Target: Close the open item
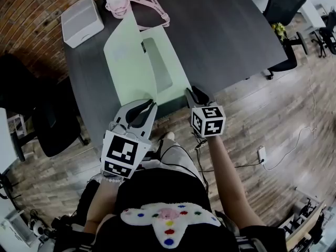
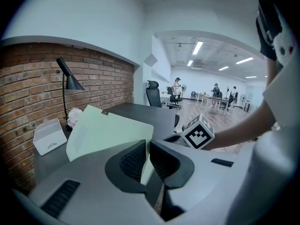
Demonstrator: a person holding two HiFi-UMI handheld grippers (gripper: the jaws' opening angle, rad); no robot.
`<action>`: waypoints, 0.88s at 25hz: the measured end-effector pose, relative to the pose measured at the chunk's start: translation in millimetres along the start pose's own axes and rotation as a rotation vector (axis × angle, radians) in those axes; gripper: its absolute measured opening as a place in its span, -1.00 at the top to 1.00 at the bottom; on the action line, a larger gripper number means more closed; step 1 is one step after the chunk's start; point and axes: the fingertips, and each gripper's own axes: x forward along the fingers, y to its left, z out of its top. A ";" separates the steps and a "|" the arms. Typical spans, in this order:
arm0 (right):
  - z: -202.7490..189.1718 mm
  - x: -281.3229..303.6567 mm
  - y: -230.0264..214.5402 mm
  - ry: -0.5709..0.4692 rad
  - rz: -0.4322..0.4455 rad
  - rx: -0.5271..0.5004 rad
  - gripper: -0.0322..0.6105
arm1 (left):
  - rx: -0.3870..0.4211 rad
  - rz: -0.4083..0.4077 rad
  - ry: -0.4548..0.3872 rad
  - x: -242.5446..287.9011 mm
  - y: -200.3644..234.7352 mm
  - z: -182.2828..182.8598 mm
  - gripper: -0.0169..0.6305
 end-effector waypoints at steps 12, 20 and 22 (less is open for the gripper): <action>1.5 0.5 -0.7 0.011 0.010 -0.021 0.64 | 0.007 -0.093 0.024 45.4 -14.3 -7.3 0.85; 0.7 2.4 -0.5 0.018 0.011 -0.029 0.65 | 0.016 -0.147 0.048 75.6 -21.3 -19.5 0.84; 0.9 2.1 -0.6 0.020 0.013 -0.030 0.65 | 0.022 -0.158 0.056 81.9 -23.9 -22.0 0.84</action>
